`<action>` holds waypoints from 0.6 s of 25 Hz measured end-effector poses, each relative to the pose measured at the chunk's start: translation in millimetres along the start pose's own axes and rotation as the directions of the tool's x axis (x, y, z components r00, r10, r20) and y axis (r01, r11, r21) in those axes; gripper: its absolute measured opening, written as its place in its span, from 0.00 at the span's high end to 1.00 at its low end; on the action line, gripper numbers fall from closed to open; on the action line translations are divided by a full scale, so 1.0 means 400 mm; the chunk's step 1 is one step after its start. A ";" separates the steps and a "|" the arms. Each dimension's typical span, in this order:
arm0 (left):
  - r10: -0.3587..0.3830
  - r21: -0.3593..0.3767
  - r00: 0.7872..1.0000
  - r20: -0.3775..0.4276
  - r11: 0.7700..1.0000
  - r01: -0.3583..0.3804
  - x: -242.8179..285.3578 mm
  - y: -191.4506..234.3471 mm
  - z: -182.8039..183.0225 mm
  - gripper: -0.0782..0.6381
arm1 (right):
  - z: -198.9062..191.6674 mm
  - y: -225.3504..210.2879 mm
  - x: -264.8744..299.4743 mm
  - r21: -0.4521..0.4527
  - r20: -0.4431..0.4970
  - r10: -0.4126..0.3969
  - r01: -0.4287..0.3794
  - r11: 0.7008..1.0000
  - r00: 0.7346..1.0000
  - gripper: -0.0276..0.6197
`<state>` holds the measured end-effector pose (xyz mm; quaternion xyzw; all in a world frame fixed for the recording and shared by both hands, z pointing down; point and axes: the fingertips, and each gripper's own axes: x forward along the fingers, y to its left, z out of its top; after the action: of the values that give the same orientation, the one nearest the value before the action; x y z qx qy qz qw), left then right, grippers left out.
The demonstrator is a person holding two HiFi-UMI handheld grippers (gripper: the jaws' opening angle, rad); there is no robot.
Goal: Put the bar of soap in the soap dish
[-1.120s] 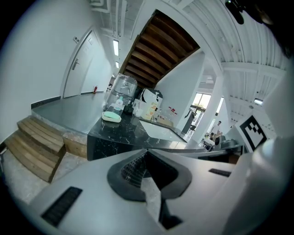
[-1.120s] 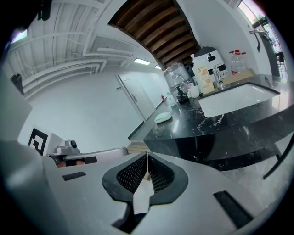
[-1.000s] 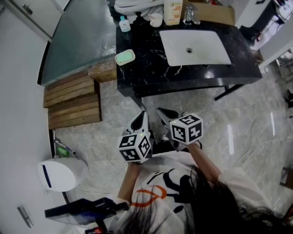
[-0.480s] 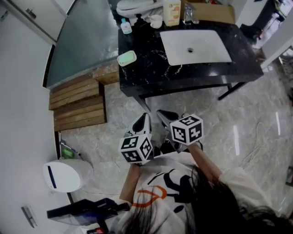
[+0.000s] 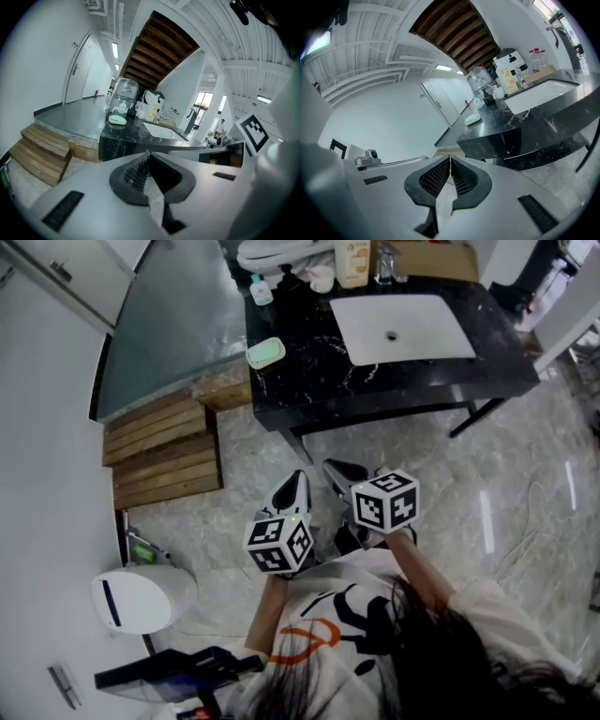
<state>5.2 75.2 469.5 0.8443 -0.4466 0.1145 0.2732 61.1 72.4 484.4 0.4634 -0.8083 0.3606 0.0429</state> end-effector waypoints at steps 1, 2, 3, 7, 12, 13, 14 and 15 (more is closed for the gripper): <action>0.001 -0.003 1.000 0.003 1.000 -0.001 -0.013 0.009 0.001 0.89 | -0.007 0.014 0.001 0.002 0.001 0.001 -0.001 1.000 1.000 0.93; 0.002 -0.006 1.000 0.007 1.000 -0.002 -0.026 0.018 0.000 0.89 | -0.015 0.028 0.002 0.002 0.002 0.001 -0.001 1.000 1.000 0.93; 0.003 -0.009 1.000 0.009 1.000 -0.003 -0.039 0.027 -0.001 0.89 | -0.023 0.041 0.003 0.002 0.003 0.000 0.000 1.000 1.000 0.93; -0.007 -0.012 1.000 0.009 1.000 0.007 -0.091 0.047 -0.024 0.89 | -0.059 0.088 0.001 -0.001 0.002 -0.010 0.010 1.000 1.000 0.93; -0.028 -0.013 1.000 0.001 1.000 0.028 -0.160 0.065 -0.058 0.89 | -0.114 0.147 -0.017 0.005 0.003 -0.034 0.034 0.999 0.999 0.93; -0.030 -0.016 1.000 0.003 0.999 0.030 -0.174 0.071 -0.064 0.89 | -0.127 0.159 -0.021 0.007 0.003 -0.038 0.038 0.999 0.999 0.93; -0.032 -0.018 0.999 0.005 0.999 0.032 -0.189 0.077 -0.070 0.89 | -0.140 0.170 -0.025 0.008 0.003 -0.041 0.041 0.999 0.999 0.93; -0.033 -0.019 0.999 0.006 0.999 0.033 -0.204 0.083 -0.077 0.89 | -0.152 0.180 -0.029 0.009 0.004 -0.045 0.045 0.999 0.999 0.93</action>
<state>-67.0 133.9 471.2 0.8493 -0.4342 0.1033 0.2818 -4.5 141.0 485.5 0.4826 -0.7961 0.3621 0.0473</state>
